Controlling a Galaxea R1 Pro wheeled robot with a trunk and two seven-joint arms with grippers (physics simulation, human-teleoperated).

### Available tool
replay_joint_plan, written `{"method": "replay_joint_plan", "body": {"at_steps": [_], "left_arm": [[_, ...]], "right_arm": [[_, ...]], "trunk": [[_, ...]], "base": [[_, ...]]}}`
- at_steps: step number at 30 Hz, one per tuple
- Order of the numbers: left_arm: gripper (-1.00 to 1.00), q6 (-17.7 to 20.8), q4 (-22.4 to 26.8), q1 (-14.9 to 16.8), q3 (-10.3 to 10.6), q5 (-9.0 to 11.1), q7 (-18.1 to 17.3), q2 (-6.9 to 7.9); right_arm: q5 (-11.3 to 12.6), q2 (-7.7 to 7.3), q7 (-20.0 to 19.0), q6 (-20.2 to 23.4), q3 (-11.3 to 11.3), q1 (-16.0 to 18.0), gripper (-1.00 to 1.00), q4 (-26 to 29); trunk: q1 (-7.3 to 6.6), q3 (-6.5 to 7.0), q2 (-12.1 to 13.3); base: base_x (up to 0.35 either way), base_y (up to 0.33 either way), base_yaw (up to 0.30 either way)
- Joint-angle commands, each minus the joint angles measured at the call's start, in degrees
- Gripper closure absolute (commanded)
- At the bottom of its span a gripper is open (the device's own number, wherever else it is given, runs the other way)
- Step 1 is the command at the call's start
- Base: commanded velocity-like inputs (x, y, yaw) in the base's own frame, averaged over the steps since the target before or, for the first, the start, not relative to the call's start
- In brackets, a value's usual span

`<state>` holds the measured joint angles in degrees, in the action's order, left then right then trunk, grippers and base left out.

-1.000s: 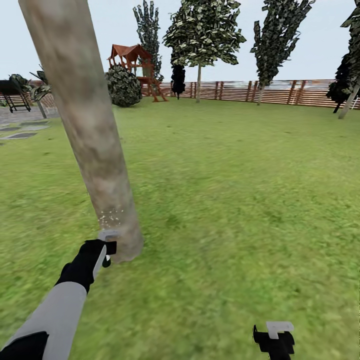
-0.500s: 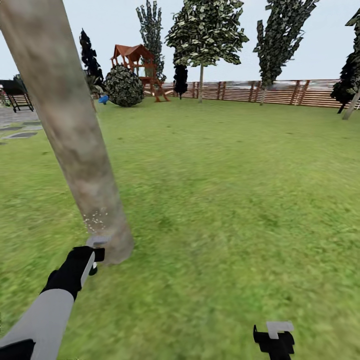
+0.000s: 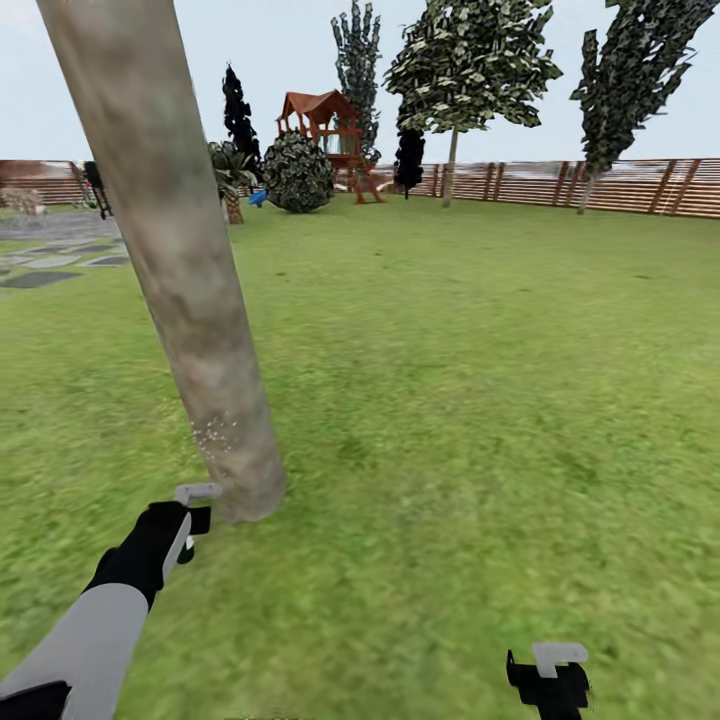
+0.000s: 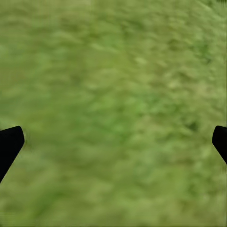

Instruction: In the garden, pick up the pesticide atomizer on the floor and spray pesticide onto both trees until each tree trunk is fully covered.

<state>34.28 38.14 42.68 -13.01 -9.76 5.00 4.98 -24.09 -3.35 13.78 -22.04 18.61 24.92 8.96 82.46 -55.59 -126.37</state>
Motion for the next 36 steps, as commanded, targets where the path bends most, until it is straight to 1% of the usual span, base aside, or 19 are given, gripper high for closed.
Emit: {"method": "replay_joint_plan", "body": {"at_steps": [1,5,8,14,22,31,36], "left_arm": [[1.00,0.3,0.1,0.0,-0.1,-0.5,-0.2,-0.02],[1.00,0.2,0.3,0.0,-0.1,-0.5,-0.1,-0.09],[1.00,0.2,0.0,0.0,0.0,-0.5,-0.1,-0.52],[1.00,0.2,0.2,0.0,0.0,-0.4,0.0,-0.67],[1.00,0.2,0.7,0.0,0.1,-0.4,-0.1,-0.67],[1.00,0.2,0.8,0.1,0.1,-0.4,-0.1,-0.63],[1.00,0.2,0.8,0.1,0.1,-0.4,-0.1,-0.43]], "right_arm": [[-0.6,0.01,0.2,-0.2,0.4,0.0,-1.00,-0.1],[-0.6,0.01,0.2,-0.2,0.4,0.0,-1.00,-0.1],[-0.6,0.01,0.2,-0.2,0.4,0.0,-1.00,-0.1],[-0.6,0.01,0.2,-0.2,0.4,0.0,-1.00,-0.1],[-0.6,0.01,0.2,-0.2,0.4,0.0,-1.00,-0.1],[-0.6,0.01,0.2,-0.2,0.4,0.0,-1.00,-0.1],[-0.6,0.01,0.2,-0.2,0.4,0.0,-1.00,-0.1]], "trunk": [[-0.01,-0.05,0.0],[-0.01,-0.05,0.0],[-0.01,-0.05,0.0],[-0.01,-0.05,0.0],[-0.01,-0.05,0.0],[-0.01,-0.05,0.0],[-0.01,-0.05,0.0]], "base": [[0.003,-0.005,0.278],[0.001,-0.001,0.274],[0.076,-0.151,0.066],[0.105,-0.246,0.004],[0.030,-0.270,0.000],[0.125,-0.272,0.002],[0.131,-0.272,0.197]]}}
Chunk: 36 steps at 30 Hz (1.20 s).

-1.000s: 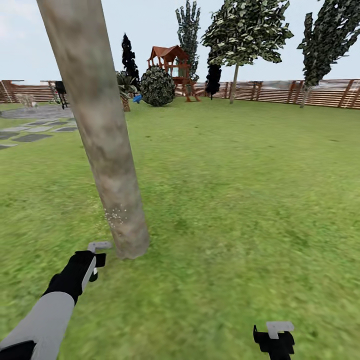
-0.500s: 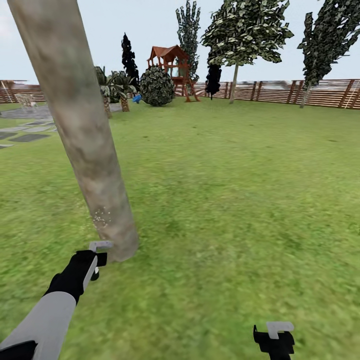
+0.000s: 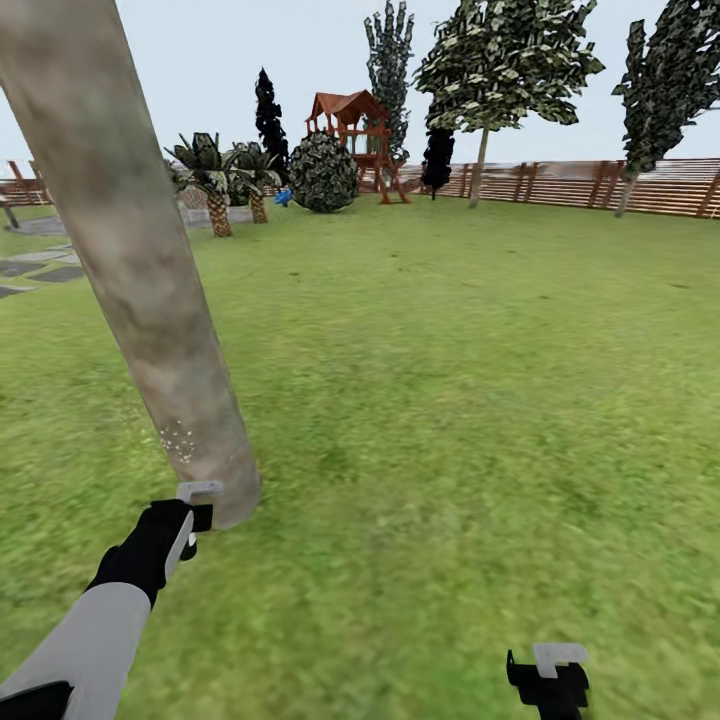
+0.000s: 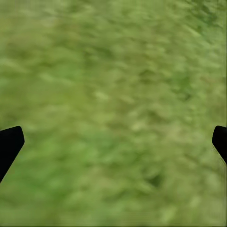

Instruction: In the garden, pick up the pesticide atomizer on the floor and spray pesticide onto both trees until each tree trunk is fully covered.

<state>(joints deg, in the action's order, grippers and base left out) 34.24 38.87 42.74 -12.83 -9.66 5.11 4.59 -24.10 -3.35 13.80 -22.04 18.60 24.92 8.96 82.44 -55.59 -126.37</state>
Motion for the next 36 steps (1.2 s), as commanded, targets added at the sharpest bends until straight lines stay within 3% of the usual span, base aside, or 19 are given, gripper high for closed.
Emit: {"method": "replay_joint_plan", "body": {"at_steps": [1,9,16,18,26,36], "left_arm": [[1.00,0.3,0.1,0.1,-0.1,-0.5,-0.2,-0.03],[1.00,0.3,0.1,0.1,-0.3,-0.6,-0.2,0.40],[1.00,0.6,0.0,0.0,-0.6,-0.8,-0.2,4.65],[1.00,0.5,0.0,0.0,-0.6,-0.8,-0.2,5.20],[1.00,0.4,-0.9,0.0,-0.5,-0.5,-0.2,4.25],[1.00,0.3,-2.5,0.0,-0.4,-0.7,-0.1,4.28]], "right_arm": [[-0.6,0.01,0.2,-0.2,0.4,0.0,-1.00,-0.1],[-0.6,0.01,0.2,-0.2,0.4,0.0,-1.00,-0.1],[-0.6,0.01,0.2,-0.2,0.4,0.0,-1.00,-0.1],[-0.6,0.01,0.2,-0.2,0.4,0.0,-1.00,-0.1],[-0.6,0.01,0.2,-0.2,0.4,0.0,-1.00,-0.1],[-0.6,0.01,0.2,-0.2,0.4,0.0,-1.00,-0.1]], "trunk": [[0.00,-0.05,0.0],[0.00,-0.05,0.0],[0.00,-0.05,0.0],[0.00,-0.05,0.0],[0.00,-0.05,0.0],[0.00,-0.05,0.0]], "base": [[0.131,-0.272,0.268],[0.077,-0.272,0.276],[0.001,-0.272,0.276],[0.000,-0.272,0.266],[0.000,-0.272,0.060],[0.001,-0.272,0.076]]}}
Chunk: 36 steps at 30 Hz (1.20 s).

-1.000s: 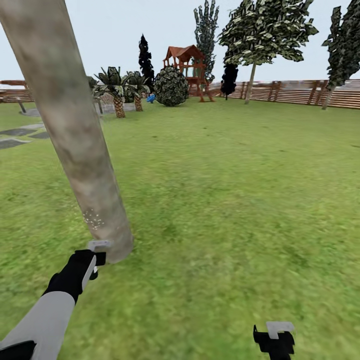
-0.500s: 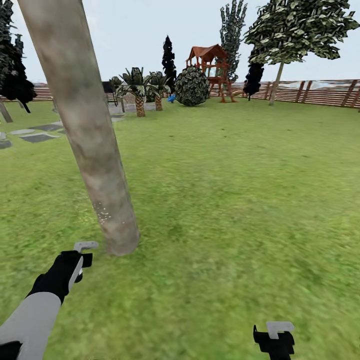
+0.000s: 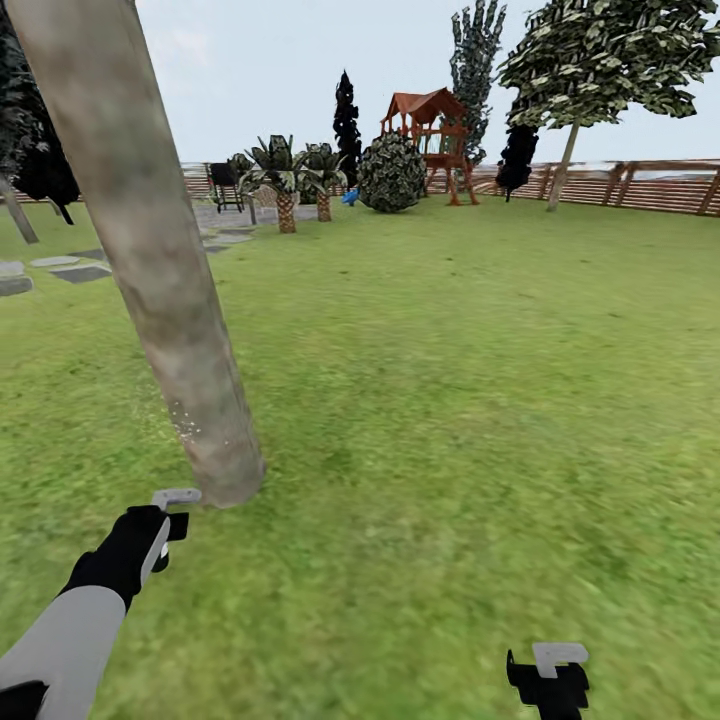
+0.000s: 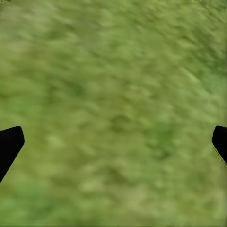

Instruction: In the garden, pick up the pesticide atomizer on the floor and spray pesticide onto both trees until each tree trunk is fully covered.

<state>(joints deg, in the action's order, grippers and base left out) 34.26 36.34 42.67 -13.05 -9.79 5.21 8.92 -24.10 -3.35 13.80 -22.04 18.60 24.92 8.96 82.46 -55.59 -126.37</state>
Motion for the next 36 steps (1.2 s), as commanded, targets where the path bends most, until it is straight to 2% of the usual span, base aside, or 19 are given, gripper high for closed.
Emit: {"method": "replay_joint_plan", "body": {"at_steps": [1,8,10,13,17,20,23,28,36], "left_arm": [[1.00,0.3,0.1,0.0,-0.2,-0.6,-0.2,-0.05],[1.00,0.3,0.5,0.1,-0.2,-0.4,-0.1,-0.18],[1.00,0.3,1.0,0.7,-0.1,-0.3,-0.2,-0.78],[1.00,0.7,1.1,1.2,1.2,-0.3,-0.4,-1.71],[1.00,2.0,2.4,5.0,2.5,-0.3,-0.5,-2.98],[1.00,5.2,2.7,8.4,2.7,-0.2,-0.6,-3.18],[1.00,6.0,2.7,10.6,2.7,-0.3,-0.6,-3.13],[1.00,6.1,2.8,10.4,2.8,-0.5,-0.5,-2.98],[1.00,6.2,2.8,10.2,2.9,-0.5,-0.5,-2.94]], "right_arm": [[-0.6,0.01,0.2,-0.2,0.4,0.0,-1.00,-0.1],[-0.6,0.01,0.2,-0.2,0.4,0.0,-1.00,-0.1],[-0.6,0.01,0.2,-0.2,0.4,0.0,-1.00,-0.1],[-0.6,0.01,0.2,-0.2,0.4,0.0,-1.00,-0.1],[-0.6,0.01,0.2,-0.2,0.4,0.0,-1.00,-0.1],[-0.6,0.01,0.2,-0.2,0.4,0.0,-1.00,-0.1],[-0.6,0.01,0.2,-0.2,0.4,0.0,-1.00,-0.1],[-0.6,0.01,0.2,-0.2,0.4,0.0,-1.00,-0.1],[-0.6,0.01,0.2,-0.2,0.4,0.0,-1.00,-0.1]], "trunk": [[-0.01,-0.05,0.0],[-0.01,-0.05,0.0],[-0.01,-0.05,0.0],[-0.01,-0.05,0.0],[-0.01,-0.05,0.0],[-0.01,-0.05,0.0],[-0.01,-0.05,0.0],[-0.01,-0.05,0.0],[-0.01,-0.05,0.0]], "base": [[0.058,-0.272,0.266],[0.194,-0.217,0.276],[0.073,-0.039,0.256],[0.013,-0.007,0.099],[0.002,-0.001,0.013],[0.000,0.000,0.001],[0.000,0.000,0.000],[0.086,0.000,0.000],[0.324,-0.008,0.058]]}}
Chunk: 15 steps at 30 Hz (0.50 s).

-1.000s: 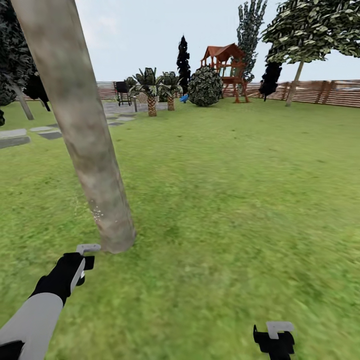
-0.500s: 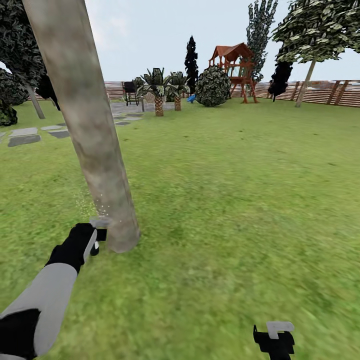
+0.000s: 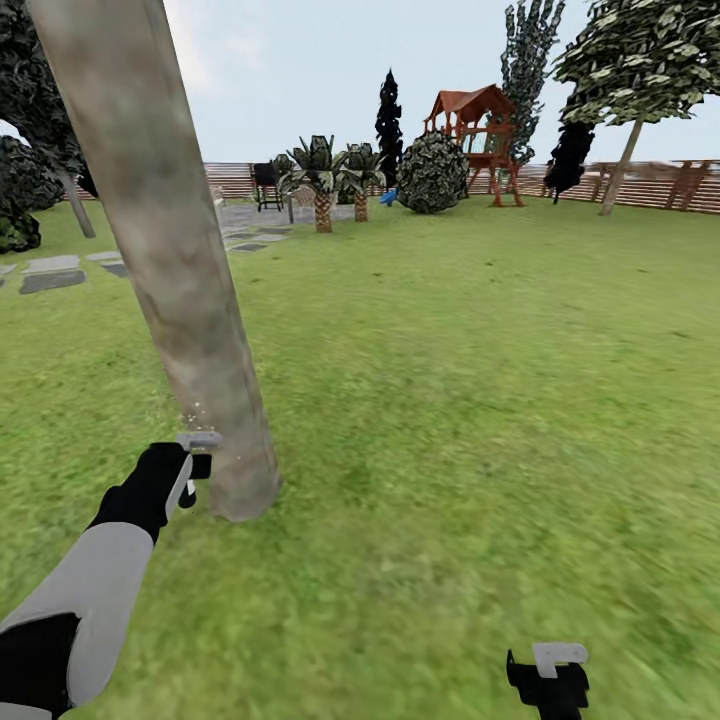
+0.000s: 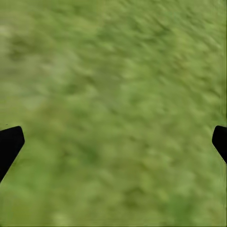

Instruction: In the garden, pick up the pesticide atomizer on the floor and spray pesticide onto both trees until each tree trunk is fully covered.

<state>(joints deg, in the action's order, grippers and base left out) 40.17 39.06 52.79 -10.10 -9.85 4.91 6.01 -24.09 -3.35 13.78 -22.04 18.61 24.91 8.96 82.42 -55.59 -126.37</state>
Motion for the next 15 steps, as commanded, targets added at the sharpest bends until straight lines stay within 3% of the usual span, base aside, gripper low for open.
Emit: {"method": "replay_joint_plan", "body": {"at_steps": [1,7,15], "left_arm": [[1.00,0.3,0.1,0.1,-0.1,-0.4,-0.2,-0.03],[1.00,0.3,0.1,0.1,-0.1,-0.5,-0.2,-0.03],[1.00,0.3,0.1,0.0,-0.1,-0.5,-0.1,-0.04]], "right_arm": [[-0.6,0.01,0.2,-0.2,0.4,0.0,-1.00,-0.1],[-0.6,0.01,0.2,-0.2,0.4,0.0,-1.00,-0.1],[-0.6,0.01,0.2,-0.2,0.4,0.0,-1.00,-0.1]], "trunk": [[0.03,-0.05,0.0],[0.03,-0.05,0.0],[0.03,-0.05,0.0]], "base": [[0.322,-0.084,0.249],[0.303,-0.112,0.265],[0.280,-0.077,0.028]]}}
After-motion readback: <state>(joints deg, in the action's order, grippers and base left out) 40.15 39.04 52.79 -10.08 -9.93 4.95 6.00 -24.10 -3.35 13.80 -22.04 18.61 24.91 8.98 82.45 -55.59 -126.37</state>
